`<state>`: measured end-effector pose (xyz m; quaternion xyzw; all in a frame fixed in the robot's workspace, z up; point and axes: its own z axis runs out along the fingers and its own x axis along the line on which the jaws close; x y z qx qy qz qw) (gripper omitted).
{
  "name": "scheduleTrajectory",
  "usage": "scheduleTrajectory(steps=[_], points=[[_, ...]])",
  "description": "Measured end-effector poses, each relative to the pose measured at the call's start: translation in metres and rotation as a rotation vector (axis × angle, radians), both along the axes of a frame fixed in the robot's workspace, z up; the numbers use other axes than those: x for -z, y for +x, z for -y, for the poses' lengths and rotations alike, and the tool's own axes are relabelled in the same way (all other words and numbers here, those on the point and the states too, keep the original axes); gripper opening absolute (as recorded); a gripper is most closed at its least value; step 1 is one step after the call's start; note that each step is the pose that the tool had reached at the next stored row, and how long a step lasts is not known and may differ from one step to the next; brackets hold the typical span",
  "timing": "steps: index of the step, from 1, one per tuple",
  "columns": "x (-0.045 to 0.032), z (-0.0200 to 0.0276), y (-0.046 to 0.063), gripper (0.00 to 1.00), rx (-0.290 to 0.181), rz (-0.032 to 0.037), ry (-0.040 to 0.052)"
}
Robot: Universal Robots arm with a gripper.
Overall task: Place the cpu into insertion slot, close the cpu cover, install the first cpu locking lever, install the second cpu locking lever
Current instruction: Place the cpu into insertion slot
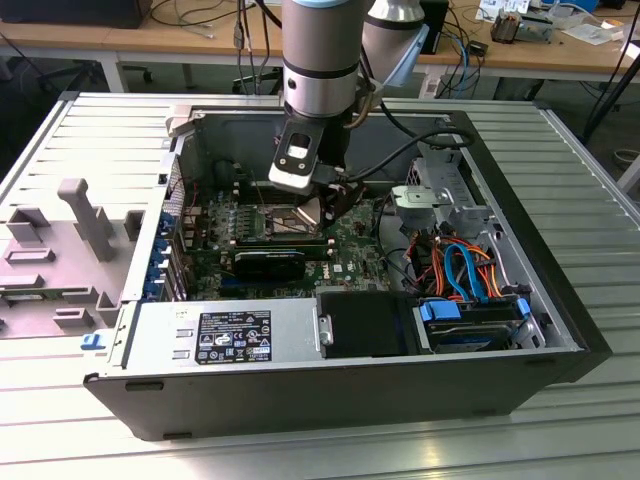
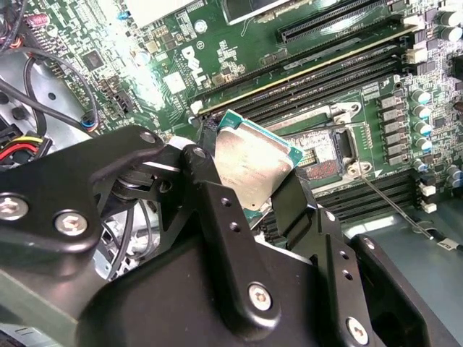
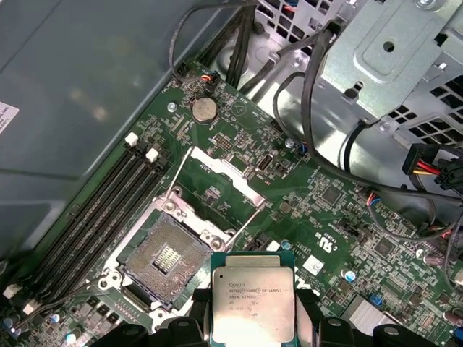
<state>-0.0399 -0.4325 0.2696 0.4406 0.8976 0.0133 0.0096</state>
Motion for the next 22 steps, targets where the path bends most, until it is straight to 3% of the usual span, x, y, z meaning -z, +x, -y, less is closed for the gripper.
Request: scheduleTrajectory(steps=[13, 22], points=[[0.0007, 0.0, 0.0, 0.55, 0.094, -0.0001, -0.0104], [0.0012, 0.0, 0.0, 0.55, 0.133, 0.0, -0.0159]])
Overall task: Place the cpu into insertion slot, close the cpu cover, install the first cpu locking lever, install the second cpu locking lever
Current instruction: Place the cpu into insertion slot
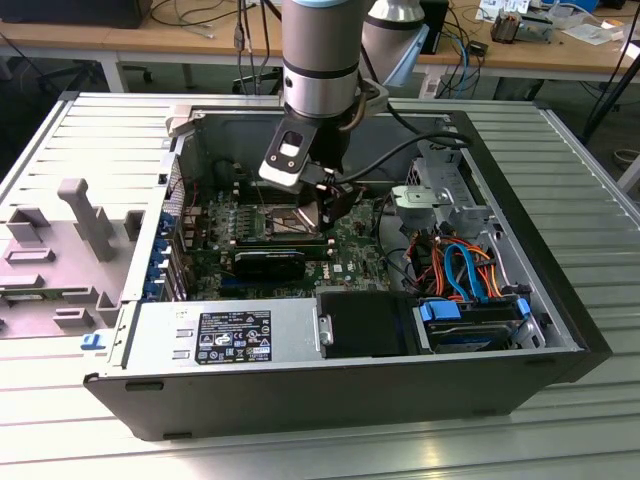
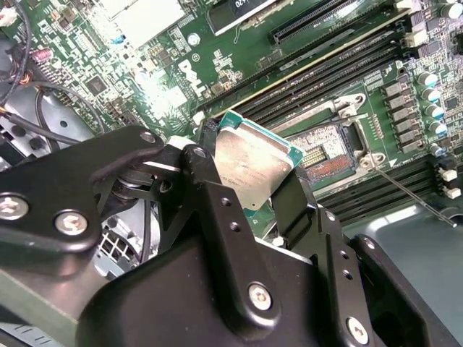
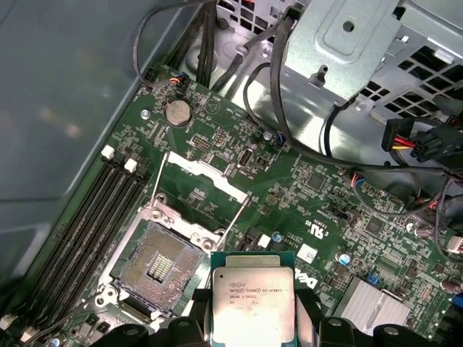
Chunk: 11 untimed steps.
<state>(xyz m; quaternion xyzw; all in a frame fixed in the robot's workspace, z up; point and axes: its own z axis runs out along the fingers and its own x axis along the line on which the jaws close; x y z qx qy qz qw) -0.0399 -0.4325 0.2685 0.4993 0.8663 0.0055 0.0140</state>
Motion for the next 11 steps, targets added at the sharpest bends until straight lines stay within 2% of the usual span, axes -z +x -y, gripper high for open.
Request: scheduleTrajectory(steps=[11], points=[[0.0006, 0.0, 0.0, 0.55, 0.043, 0.0, -0.004]])
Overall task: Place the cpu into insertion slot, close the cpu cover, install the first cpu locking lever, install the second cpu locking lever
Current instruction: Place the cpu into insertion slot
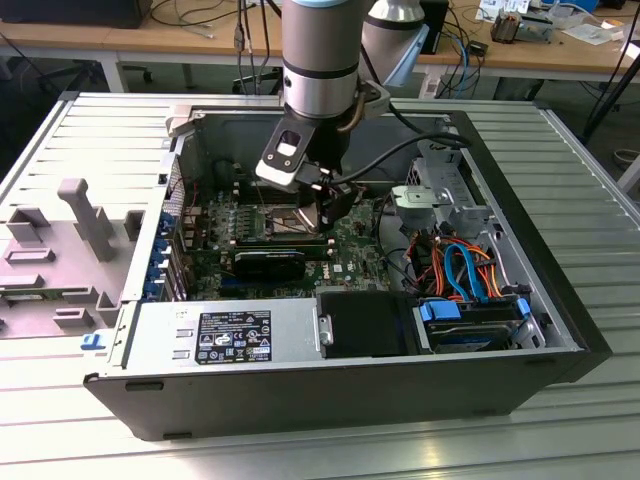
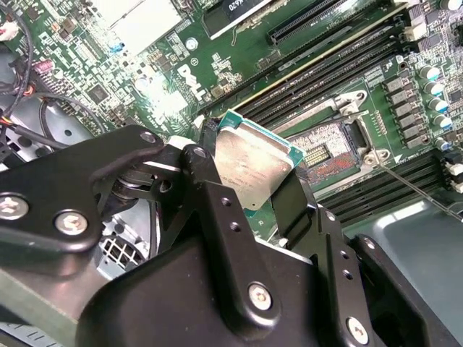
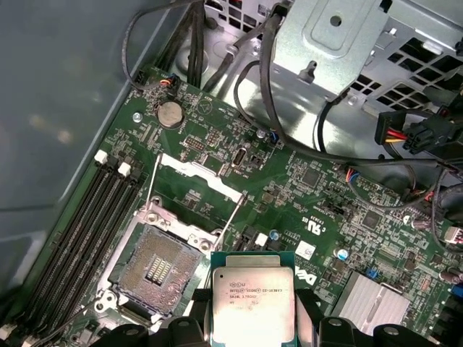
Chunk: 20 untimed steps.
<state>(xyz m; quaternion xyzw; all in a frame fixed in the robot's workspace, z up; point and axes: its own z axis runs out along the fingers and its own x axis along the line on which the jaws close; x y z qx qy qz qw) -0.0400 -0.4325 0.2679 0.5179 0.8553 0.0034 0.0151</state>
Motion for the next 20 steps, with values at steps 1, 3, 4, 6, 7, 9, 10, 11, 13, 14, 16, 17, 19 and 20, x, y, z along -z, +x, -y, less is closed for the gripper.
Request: scheduleTrajectory(steps=[1, 3, 4, 6, 7, 9, 10, 11, 13, 14, 16, 17, 19, 20], points=[[0.0001, 0.0, 0.0, 0.55, 0.005, 0.0, -0.0004], [0.0002, 0.0, 0.0, 0.55, 0.017, 0.0, -0.0013], [0.0003, 0.0, 0.0, 0.55, 0.02, 0.0, -0.0015], [0.0005, 0.0, 0.0, 0.55, 0.032, 0.0, -0.0024], [0.0005, 0.0, 0.0, 0.55, 0.035, 0.0, -0.0027], [0.0006, 0.0, 0.0, 0.55, 0.044, 0.0, -0.0034], [0.0006, 0.0, 0.0, 0.55, 0.047, 0.0, -0.0037], [0.0007, 0.0, 0.0, 0.55, 0.05, 0.0, -0.004], [0.0008, 0.0, 0.0, 0.55, 0.061, 0.0, -0.0052], [0.0009, 0.0, 0.0, 0.55, 0.064, 0.0001, -0.0056], [0.0009, 0.0, 0.0, 0.55, 0.072, 0.0, -0.0065], [0.001, 0.0, 0.0, 0.55, 0.076, 0.0, -0.0069], [0.0011, 0.0, 0.0, 0.55, 0.083, 0.0, -0.0077], [0.0012, 0.0, 0.0, 0.55, 0.086, 0.0, -0.008]])
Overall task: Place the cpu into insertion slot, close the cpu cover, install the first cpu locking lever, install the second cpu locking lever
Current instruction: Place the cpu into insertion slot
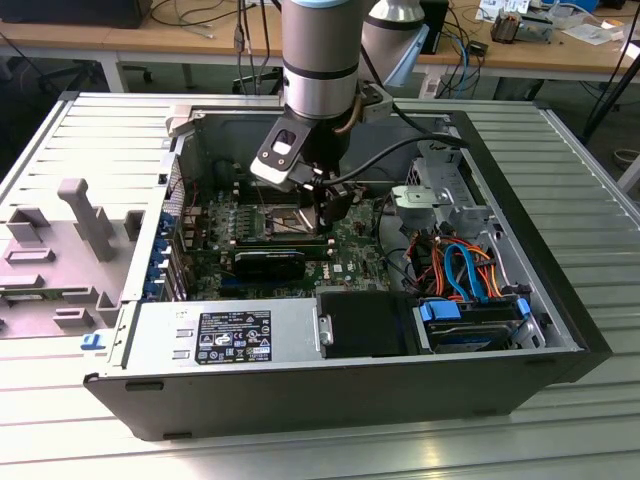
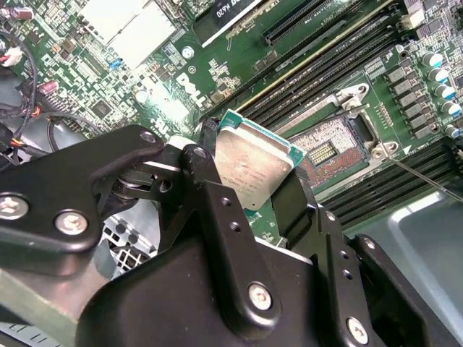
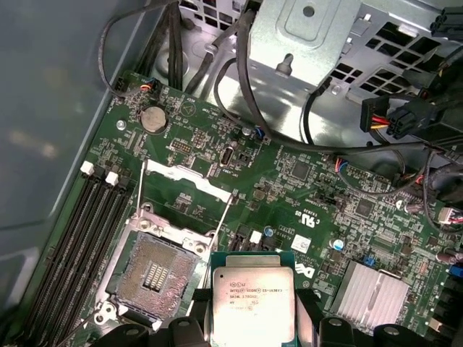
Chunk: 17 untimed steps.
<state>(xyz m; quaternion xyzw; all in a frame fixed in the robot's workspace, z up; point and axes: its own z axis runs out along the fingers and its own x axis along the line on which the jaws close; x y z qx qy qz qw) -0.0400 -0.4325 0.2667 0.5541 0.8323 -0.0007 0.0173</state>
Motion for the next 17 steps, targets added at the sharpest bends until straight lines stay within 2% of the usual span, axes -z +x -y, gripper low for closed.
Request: scheduleTrajectory(steps=[17], points=[[0.0016, 0.0, 0.0, 0.55, 0.06, 0.0, -0.0044]])
